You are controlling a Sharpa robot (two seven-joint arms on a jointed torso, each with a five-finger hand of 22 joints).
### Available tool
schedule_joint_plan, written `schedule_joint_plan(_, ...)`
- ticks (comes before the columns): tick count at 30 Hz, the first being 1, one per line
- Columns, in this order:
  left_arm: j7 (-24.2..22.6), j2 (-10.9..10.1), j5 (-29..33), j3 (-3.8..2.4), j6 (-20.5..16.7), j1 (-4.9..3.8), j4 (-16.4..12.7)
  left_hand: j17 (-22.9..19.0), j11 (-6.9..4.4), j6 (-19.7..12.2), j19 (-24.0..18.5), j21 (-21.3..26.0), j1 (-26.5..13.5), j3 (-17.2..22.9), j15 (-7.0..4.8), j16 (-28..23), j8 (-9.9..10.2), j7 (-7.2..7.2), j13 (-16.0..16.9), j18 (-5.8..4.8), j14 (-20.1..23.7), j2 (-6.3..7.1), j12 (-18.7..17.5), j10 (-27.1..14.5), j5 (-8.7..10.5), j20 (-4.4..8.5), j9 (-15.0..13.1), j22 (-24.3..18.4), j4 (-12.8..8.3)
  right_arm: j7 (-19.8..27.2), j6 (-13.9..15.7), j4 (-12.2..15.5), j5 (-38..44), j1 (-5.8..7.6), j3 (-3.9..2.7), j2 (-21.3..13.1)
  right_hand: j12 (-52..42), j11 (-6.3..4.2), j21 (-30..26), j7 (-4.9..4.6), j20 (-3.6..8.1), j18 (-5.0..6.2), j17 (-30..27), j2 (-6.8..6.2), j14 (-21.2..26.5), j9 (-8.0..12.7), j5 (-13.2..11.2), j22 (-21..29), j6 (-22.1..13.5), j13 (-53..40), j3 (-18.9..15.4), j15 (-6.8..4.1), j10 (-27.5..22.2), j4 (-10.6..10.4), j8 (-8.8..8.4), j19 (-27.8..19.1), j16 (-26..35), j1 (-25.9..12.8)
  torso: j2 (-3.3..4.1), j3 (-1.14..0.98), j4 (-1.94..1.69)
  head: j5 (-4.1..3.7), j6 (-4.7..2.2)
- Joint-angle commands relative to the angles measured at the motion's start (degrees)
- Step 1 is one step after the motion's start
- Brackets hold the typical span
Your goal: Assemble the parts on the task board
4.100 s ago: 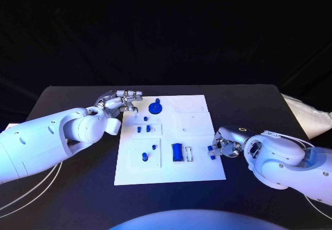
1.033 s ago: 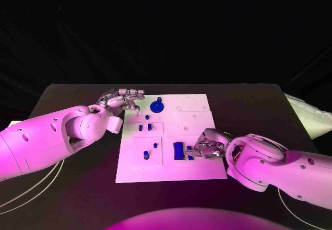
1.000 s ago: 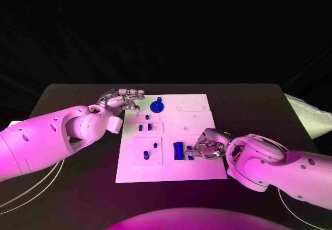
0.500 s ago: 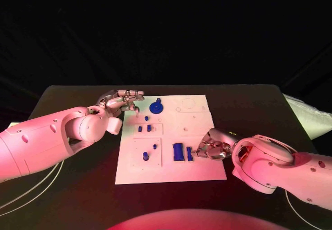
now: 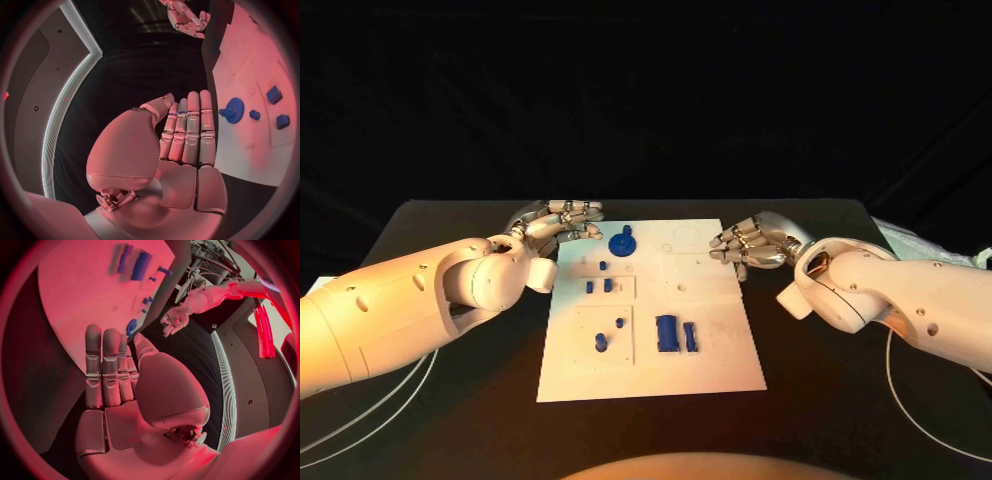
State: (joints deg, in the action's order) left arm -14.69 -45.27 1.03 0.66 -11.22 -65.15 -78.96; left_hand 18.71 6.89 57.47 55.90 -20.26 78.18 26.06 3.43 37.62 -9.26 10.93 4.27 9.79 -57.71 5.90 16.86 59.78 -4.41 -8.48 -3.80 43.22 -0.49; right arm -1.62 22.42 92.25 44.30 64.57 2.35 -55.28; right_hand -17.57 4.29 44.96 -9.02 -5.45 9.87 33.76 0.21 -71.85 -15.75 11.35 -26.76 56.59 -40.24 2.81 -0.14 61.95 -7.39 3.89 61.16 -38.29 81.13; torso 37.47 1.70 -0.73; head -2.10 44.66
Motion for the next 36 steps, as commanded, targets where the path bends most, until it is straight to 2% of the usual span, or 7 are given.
schedule_joint_plan(1, -3.6, 0.6, 1.6, -0.05, 0.0, 0.02, 0.6, -3.7, 0.49, -0.6, -3.7, 4.7, -0.8, 0.5, 1.52, -8.4, 0.9, -0.35, -0.7, -0.13, 1.6, 0.31, -2.2, 0.7, -0.1, -1.58, 0.1, -3.6, 0.4, 15.4, -3.6, -5.7, -20.2, 0.61, -0.01, 2.7, 5.6, 1.64, -7.6, -1.06, -1.43, 0.73, -5.0, -0.16, 2.5, 0.7, -1.8, 5.0, -0.6, 7.5, 1.5, 1.53, -1.1, 0.4, -0.14, -1.7, 9.2, 1.2, -1.83, 0.26, 0.52, 0.33, -1.01)
schedule_joint_plan(16, -8.1, 6.6, 5.9, -0.08, -7.3, 0.04, 7.6, -12.7, 2.89, -0.9, -10.5, 16.6, -0.8, -1.2, 5.37, -28.1, 5.0, 0.01, -0.7, 0.79, 2.8, 0.21, -12.5, -0.3, -0.12, -6.96, 0.1, -18.4, 0.7, 24.0, -11.2, -25.9, -35.2, 1.19, -0.41, 14.9, 13.6, 4.2, -31.6, -2.02, -6.72, 0.7, -24.2, -1.24, 7.3, 7.1, -1.9, 21.1, -1.6, 32.5, 10.0, 6.35, 0.1, 5.0, -0.23, -2.5, 33.8, -1.1, -4.61, -0.02, 0.91, 1.04, -5.72)
schedule_joint_plan(17, -4.9, 6.0, 3.7, -0.03, -4.2, 0.04, 6.9, -14.4, -0.08, -17.7, -24.2, 20.3, -23.9, -8.4, 2.6, -30.9, 9.3, -3.35, -4.3, -2.93, 19.5, -1.31, -16.9, -17.9, 4.41, -2.2, 3.8, -25.7, 0.5, 19.8, -7.0, -24.7, -30.2, 1.18, -0.36, 14.2, 17.6, 1.46, -35.3, 1.37, -3.13, -3.02, -26.8, -0.21, 26.8, 9.6, -4.8, 22.6, -18.1, 34.4, 6.1, 4.33, -18.6, 7.4, -3.89, -20.3, 38.3, -24.8, -3.91, 0.04, 1.09, 0.96, -4.96)
schedule_joint_plan(20, -5.1, 5.9, 3.6, -0.05, -4.9, 0.17, 6.5, -18.7, -0.54, -21.0, -26.7, 20.3, -28.3, -10.0, 2.22, -31.5, 9.3, -3.88, -4.3, -2.93, 22.4, -5.9, -16.9, -21.4, 4.41, -1.45, 3.8, -27.2, 0.5, 20.1, -6.3, -24.2, -30.5, 1.04, -0.41, 14.1, 17.6, 1.15, -36.4, 1.93, -2.44, -3.04, -27.7, -0.21, 30.5, 10.2, -5.3, 26.8, -21.4, 35.3, 5.5, 0.14, -22.2, 7.4, -3.89, -23.5, 38.3, -29.9, -4.07, -0.08, 1.07, 1.03, -5.32)
schedule_joint_plan(33, -10.9, 2.8, 0.9, -0.4, -21.1, 2.95, -3.6, -18.7, -6.89, -36.2, -38.8, 20.3, -49.1, -16.7, -3.43, -37.6, 9.3, -6.82, -4.3, -4.81, 37.1, -5.9, -16.9, -37.4, 4.41, 2.69, 3.8, -33.9, 0.5, 26.6, 9.9, -11.6, -38.5, -2.1, -1.53, 12.1, 17.6, -4.29, -40.0, 4.9, 0.87, -5.26, -33.8, -0.21, 47.8, 15.7, -11.4, 26.8, -36.1, 40.2, 2.1, 0.14, -38.8, 7.4, -3.89, -39.3, 38.3, -51.3, -6.24, -1.66, 0.73, 2.07, -10.17)
schedule_joint_plan(35, -12.2, 2.1, 0.3, -0.49, -24.9, 3.6, -6.0, -18.7, -6.89, -38.1, -40.4, 20.3, -51.7, -17.6, -3.43, -37.6, 9.3, -10.93, -4.3, -5.42, 39.0, -5.9, -16.9, -39.4, 4.41, 3.23, 3.8, -34.7, 0.5, 28.2, 13.6, -8.6, -40.3, -2.84, -1.79, 11.6, 17.6, -4.29, -40.5, 9.02, 1.3, -5.26, -33.8, -0.21, 50.0, 15.7, -11.4, 26.8, -38.0, 40.2, 1.6, 0.14, -41.0, 7.4, -3.89, -41.3, 38.3, -54.0, -6.29, -1.7, 0.73, 2.1, -10.29)
schedule_joint_plan(36, -12.7, 1.9, 0.1, -0.51, -26.1, 3.82, -6.8, -18.7, -6.89, -38.9, -41.0, 20.3, -52.8, -17.9, -3.43, -37.6, 9.3, -10.93, -4.3, -5.42, 39.7, -5.9, -16.9, -40.2, 4.41, 3.43, 3.8, -35.1, 0.5, 28.7, 14.9, -7.6, -41.0, -3.09, -1.88, 11.5, 17.6, -4.29, -40.6, 9.02, 5.45, -5.57, -33.8, -0.21, 50.9, 15.7, -11.4, 26.8, -38.7, 40.2, 1.5, 0.14, -41.8, 7.4, -3.89, -42.1, 38.3, -55.1, -6.29, -1.7, 0.73, 2.1, -10.29)
